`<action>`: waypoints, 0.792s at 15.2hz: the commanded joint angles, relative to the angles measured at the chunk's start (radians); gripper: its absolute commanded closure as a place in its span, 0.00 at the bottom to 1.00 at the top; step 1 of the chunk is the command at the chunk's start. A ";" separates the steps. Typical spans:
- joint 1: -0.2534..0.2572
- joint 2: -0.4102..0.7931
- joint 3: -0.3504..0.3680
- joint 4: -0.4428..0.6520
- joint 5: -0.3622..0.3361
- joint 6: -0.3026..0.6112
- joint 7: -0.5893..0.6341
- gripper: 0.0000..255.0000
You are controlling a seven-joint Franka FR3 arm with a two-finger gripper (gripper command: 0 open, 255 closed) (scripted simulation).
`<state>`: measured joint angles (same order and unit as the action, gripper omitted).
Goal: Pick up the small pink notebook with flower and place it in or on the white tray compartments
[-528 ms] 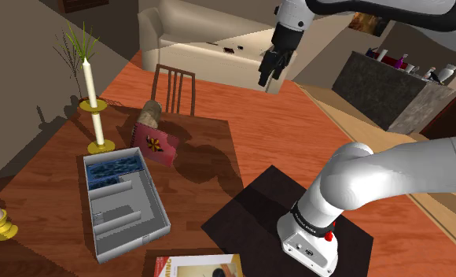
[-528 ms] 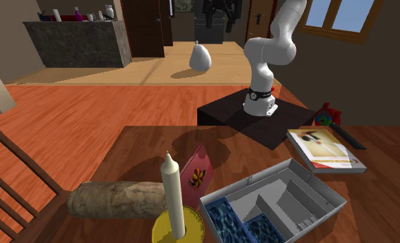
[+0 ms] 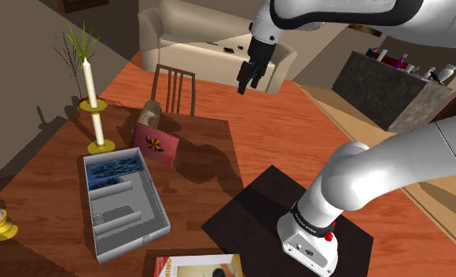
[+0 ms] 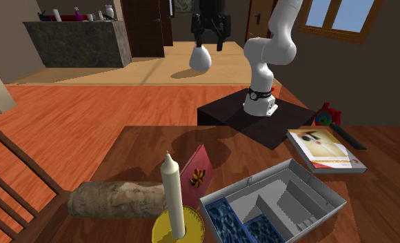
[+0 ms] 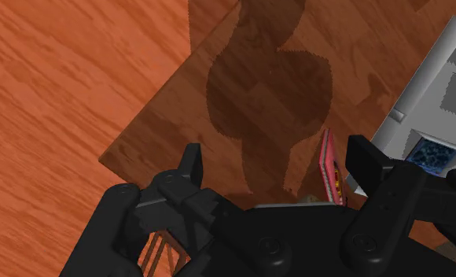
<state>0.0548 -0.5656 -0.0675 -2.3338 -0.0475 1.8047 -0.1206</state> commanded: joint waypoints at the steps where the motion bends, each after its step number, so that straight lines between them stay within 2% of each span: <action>1: 0.013 0.066 -0.012 0.015 0.023 0.041 -0.022 0.00; 12: 0.081 0.474 -0.047 0.165 0.195 0.221 -0.178 0.00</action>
<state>0.1301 -0.1293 -0.1150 -2.1836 0.1286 2.0108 -0.2835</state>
